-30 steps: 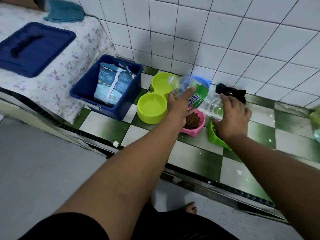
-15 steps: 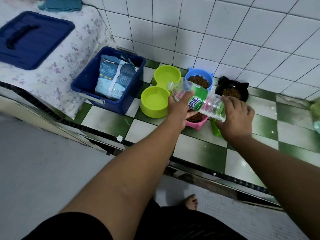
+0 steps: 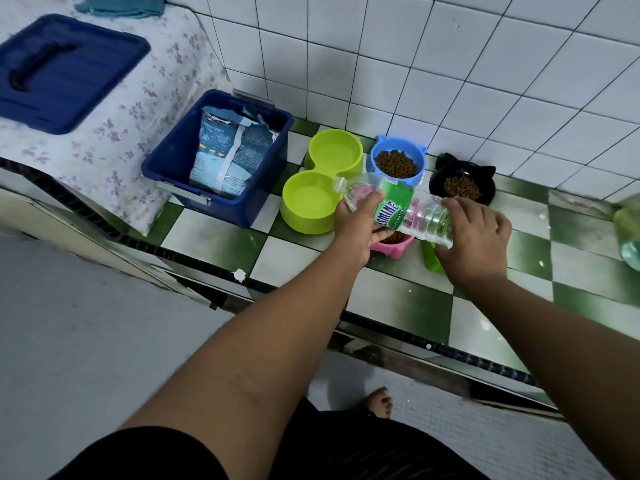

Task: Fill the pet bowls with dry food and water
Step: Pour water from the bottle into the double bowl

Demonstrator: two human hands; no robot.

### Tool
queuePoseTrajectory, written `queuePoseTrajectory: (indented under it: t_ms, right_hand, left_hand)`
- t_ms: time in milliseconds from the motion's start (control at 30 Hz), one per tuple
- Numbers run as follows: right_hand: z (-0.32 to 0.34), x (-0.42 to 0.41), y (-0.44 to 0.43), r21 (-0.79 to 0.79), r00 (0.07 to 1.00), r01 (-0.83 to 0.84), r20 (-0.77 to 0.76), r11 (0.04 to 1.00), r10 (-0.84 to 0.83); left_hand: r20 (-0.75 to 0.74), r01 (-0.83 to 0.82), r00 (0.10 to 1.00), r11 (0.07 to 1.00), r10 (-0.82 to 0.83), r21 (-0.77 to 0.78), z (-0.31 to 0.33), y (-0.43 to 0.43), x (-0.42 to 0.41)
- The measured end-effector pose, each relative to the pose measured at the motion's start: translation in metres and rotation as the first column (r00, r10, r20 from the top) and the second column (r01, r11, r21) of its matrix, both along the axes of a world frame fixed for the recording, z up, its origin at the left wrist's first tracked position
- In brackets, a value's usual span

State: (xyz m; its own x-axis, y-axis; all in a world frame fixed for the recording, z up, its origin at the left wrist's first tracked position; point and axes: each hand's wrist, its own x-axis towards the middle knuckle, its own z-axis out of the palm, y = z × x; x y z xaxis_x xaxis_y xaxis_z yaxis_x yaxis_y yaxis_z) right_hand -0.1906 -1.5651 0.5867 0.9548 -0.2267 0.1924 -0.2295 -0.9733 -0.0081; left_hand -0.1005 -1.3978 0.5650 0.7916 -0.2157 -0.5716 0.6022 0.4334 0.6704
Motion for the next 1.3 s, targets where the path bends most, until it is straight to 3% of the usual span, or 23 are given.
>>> queuePoseTrajectory:
  t_ms: [1300]
  right_hand:
    - [0.011, -0.002, 0.004, -0.079, 0.999, -0.041, -0.002, 0.996, 0.041]
  left_hand:
    - [-0.054, 0.041, 0.998, 0.999, -0.041, 0.006, -0.006, 0.006, 0.002]
